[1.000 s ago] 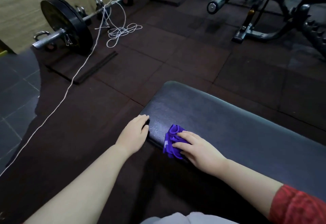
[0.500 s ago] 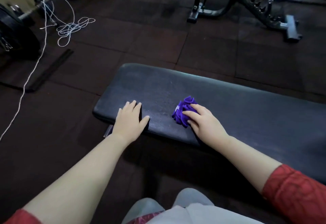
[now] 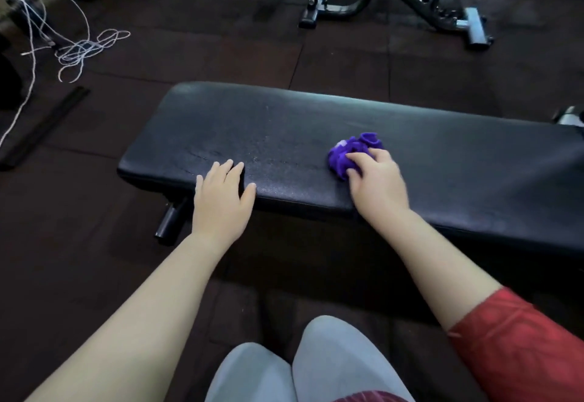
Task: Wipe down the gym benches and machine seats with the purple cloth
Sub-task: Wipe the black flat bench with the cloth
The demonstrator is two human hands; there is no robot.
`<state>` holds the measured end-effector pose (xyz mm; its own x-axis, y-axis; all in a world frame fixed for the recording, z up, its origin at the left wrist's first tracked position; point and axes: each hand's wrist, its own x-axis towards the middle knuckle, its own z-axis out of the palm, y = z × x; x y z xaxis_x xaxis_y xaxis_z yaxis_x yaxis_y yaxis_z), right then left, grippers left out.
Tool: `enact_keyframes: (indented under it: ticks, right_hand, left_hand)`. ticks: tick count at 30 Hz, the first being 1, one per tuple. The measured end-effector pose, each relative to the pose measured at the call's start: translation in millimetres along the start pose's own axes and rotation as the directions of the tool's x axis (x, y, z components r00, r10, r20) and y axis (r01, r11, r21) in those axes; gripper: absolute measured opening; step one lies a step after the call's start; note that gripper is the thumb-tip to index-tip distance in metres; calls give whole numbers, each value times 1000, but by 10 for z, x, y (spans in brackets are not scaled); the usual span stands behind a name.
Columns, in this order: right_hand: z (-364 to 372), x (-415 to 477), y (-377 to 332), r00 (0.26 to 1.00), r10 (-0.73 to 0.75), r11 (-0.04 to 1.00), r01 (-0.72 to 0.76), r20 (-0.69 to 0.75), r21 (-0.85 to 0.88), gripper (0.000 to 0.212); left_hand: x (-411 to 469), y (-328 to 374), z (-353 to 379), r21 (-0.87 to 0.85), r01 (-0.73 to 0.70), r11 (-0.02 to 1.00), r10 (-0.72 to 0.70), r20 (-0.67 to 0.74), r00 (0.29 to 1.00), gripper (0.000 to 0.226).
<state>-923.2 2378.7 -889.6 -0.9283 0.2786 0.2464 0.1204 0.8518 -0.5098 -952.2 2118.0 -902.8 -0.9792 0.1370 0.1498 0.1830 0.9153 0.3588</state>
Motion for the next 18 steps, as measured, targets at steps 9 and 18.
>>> enact_keyframes:
  ticks: [9, 18]
  right_hand:
    - [759, 61, -1207, 919, -351, 935, 353, 181, 25, 36]
    - [207, -14, -199, 991, -121, 992, 118, 53, 50, 29]
  left_hand:
    - [-23, -306, -178, -134, 36, 990, -52, -121, 991, 46]
    - [-7, 158, -90, -141, -104, 984, 104, -12, 995, 49]
